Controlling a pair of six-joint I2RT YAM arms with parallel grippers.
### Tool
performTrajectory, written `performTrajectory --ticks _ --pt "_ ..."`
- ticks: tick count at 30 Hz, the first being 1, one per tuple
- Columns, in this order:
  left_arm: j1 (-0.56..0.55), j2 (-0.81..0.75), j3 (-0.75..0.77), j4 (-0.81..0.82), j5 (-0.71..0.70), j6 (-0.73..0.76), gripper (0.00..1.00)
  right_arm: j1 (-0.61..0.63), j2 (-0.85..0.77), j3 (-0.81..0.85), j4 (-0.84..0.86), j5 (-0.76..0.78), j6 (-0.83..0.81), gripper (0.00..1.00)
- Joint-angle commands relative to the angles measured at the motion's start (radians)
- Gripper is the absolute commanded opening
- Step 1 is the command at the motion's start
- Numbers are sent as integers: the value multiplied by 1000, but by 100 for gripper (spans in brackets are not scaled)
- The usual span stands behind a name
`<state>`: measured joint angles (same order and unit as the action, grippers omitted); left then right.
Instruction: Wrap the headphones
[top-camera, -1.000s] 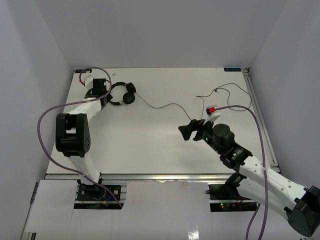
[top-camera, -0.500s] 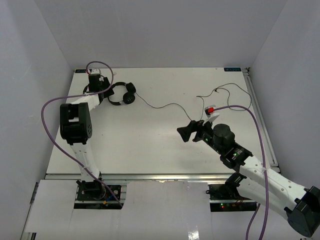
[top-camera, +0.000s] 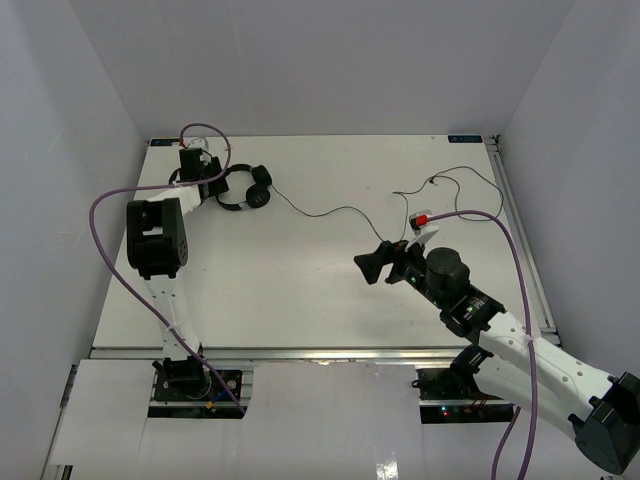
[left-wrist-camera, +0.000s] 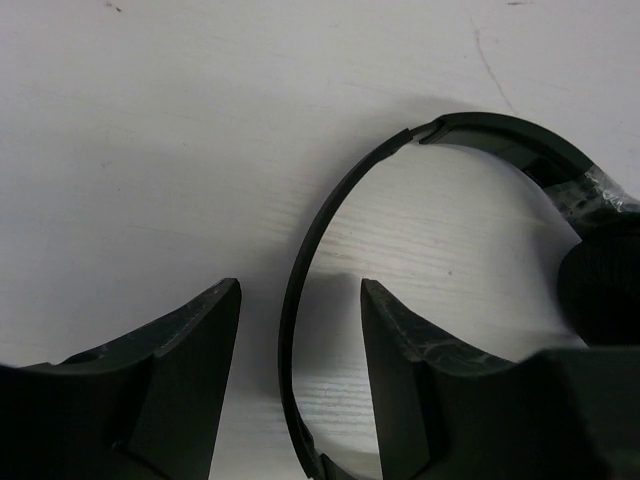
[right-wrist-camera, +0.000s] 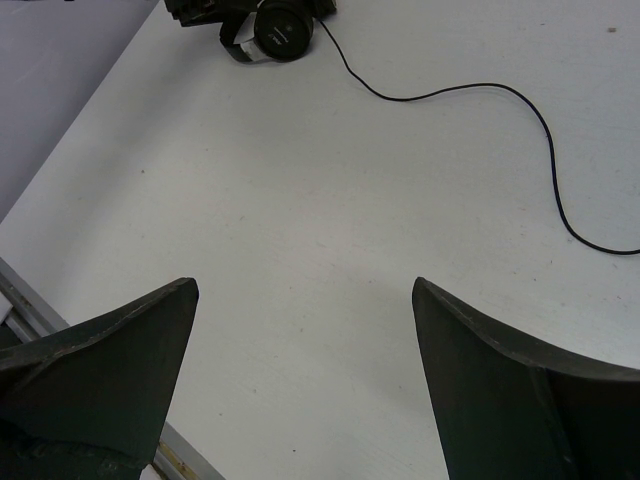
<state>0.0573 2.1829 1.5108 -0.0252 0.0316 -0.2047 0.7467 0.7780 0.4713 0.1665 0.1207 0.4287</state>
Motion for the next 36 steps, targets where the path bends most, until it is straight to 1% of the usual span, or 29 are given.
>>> performTrajectory --ticks 1,3,5,7,10,11,12,18,20,22,24,26,27,28,29,30,31,32,35,36 --pt "7 -2 18 -24 19 33 61 2 -6 24 43 -3 -18 95" --pt "9 11 31 -38 30 39 57 2 -5 26 42 -6 -18 95" --pt "7 28 45 -53 28 45 47 2 -6 27 39 -6 -18 95" --pt "7 35 50 -64 29 48 29 2 -10 26 39 -5 -18 95" --pt "6 13 48 -81 56 42 8 2 -19 25 38 -2 -19 95" --pt "5 2 46 -88 65 38 2 2 -22 24 38 -1 -19 95" --pt "4 -15 34 -94 68 30 0 2 -23 24 41 0 -19 95" --pt "-5 -263 -89 -96 112 -108 0 2 -26 23 63 -42 -66 95" --pt "-22 -407 -164 -114 131 -155 0 0 -33 19 76 -50 -86 95" --pt "-34 -492 -227 -134 138 -183 0 0 -41 15 88 -52 -110 95" --pt "-36 -630 -280 -157 146 -230 0 0 -46 23 94 -82 -133 95" --pt "-50 -709 -340 -163 141 -250 0 -1 -55 25 118 -110 -159 96" --pt "-89 -825 -379 -166 121 -266 0 -1 -56 30 144 -160 -177 96" --pt "-131 -863 -400 -165 89 -264 0 -1 -52 41 152 -203 -186 96" --pt "-169 -933 -431 -181 49 -246 0 -1 -47 56 149 -226 -210 96" --pt "-215 -974 -446 -194 -60 -229 0 -1 -31 98 132 -268 -231 95" --pt "-291 -1004 -450 -225 -119 -218 0 -1 -19 123 112 -300 -255 95" --pt "-371 -1032 -454 -259 -167 -207 0 -1 -9 145 91 -330 -279 95" --pt "-527 -1125 -448 -346 -279 -203 0 0 1 171 53 -412 -347 95" --pt "-563 -1144 -450 -388 -351 -203 0 -1 -7 163 56 -422 -351 95"
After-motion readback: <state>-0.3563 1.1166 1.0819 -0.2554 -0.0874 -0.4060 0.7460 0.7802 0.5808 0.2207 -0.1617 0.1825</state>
